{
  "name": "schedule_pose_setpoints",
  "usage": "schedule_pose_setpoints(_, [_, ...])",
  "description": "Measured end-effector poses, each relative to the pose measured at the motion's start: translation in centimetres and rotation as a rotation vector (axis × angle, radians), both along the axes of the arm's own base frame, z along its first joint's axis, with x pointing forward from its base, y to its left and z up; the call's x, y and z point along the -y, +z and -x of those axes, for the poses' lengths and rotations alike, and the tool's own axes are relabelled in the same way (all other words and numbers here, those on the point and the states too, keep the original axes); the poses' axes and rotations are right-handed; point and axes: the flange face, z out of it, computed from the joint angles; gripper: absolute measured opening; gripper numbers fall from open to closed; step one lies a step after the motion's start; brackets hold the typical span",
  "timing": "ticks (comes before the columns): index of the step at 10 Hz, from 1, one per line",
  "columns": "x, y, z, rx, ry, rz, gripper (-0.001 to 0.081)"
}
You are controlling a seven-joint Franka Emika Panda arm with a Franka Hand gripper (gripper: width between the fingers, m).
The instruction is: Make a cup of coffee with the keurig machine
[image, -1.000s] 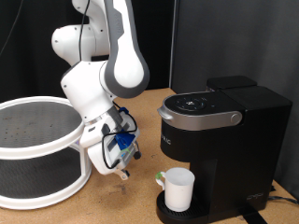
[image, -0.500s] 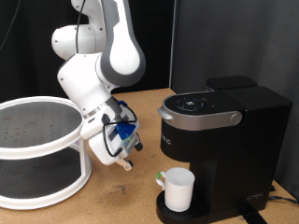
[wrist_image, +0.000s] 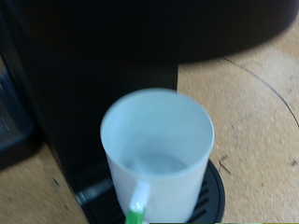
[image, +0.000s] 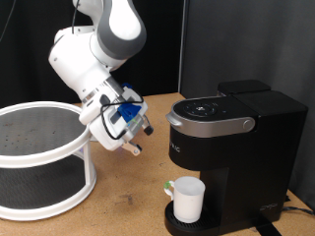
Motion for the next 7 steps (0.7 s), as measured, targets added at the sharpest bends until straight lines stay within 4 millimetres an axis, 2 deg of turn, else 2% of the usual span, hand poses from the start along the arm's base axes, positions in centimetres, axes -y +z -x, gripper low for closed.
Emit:
schedule_pose_setpoints(1, [0.2,0.8,0.6,-0.012,0.005,-0.024,0.08])
schedule_pose_setpoints(3, [-0.1,1.0,0.5,-0.006,0.018,-0.039,0.08])
schedule_pose_setpoints(7, [-0.8,6.3,0.5,0.093,0.102,-0.186,0.08])
